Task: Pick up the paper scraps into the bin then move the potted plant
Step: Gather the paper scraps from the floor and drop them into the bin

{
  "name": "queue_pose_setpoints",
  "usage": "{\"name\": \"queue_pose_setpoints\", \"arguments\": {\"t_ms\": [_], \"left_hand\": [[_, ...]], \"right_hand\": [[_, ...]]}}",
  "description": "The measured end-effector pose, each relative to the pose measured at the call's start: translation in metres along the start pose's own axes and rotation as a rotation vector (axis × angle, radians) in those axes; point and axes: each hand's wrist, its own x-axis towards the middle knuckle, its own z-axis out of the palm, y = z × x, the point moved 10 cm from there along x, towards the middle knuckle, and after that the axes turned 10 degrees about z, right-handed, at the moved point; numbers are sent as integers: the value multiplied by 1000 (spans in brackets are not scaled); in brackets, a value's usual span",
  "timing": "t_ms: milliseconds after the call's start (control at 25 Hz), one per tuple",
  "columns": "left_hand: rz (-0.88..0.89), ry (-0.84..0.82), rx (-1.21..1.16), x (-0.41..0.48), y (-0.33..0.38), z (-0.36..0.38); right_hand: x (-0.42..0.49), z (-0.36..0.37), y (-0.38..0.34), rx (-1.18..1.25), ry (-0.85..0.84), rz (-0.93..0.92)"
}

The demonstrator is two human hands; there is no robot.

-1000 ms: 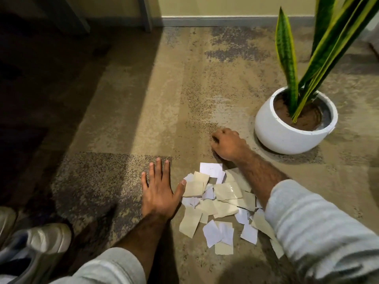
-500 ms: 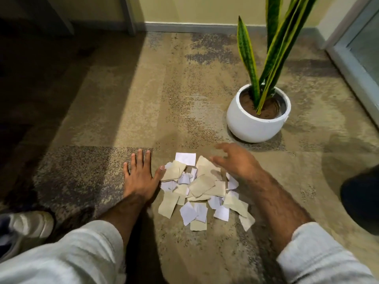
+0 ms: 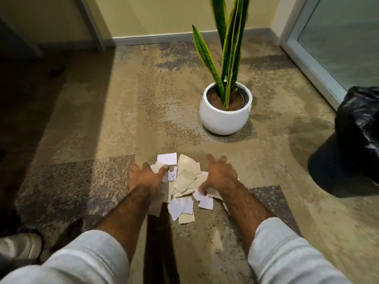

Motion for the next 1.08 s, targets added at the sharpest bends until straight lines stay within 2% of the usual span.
{"name": "queue_pose_setpoints", "arguments": {"t_ms": [120,320,480,640,800,920,1080], "left_hand": [[30,11,-88,-5,13,7],[105,-11,-162,-2,30,11],[151,-55,-211,-7,45,19],[178,-8,-469,-7,58,16],[123,-137,-862,-13,61,28],[114,-226,-988,-21,68,34],[111,-260,-1055,-18,75,29]], "right_hand": [[1,10,22,12,-63,36],[-8,24,-9,78,-14,-79],[-6,34,-32,135,-58,-113],[-7,39,-41,306,-102,-117],[-8,33,-36,488,-75,-115],[-9,25,-38,581,-55,-110],[-13,10,-47,596,7,-126]]}}
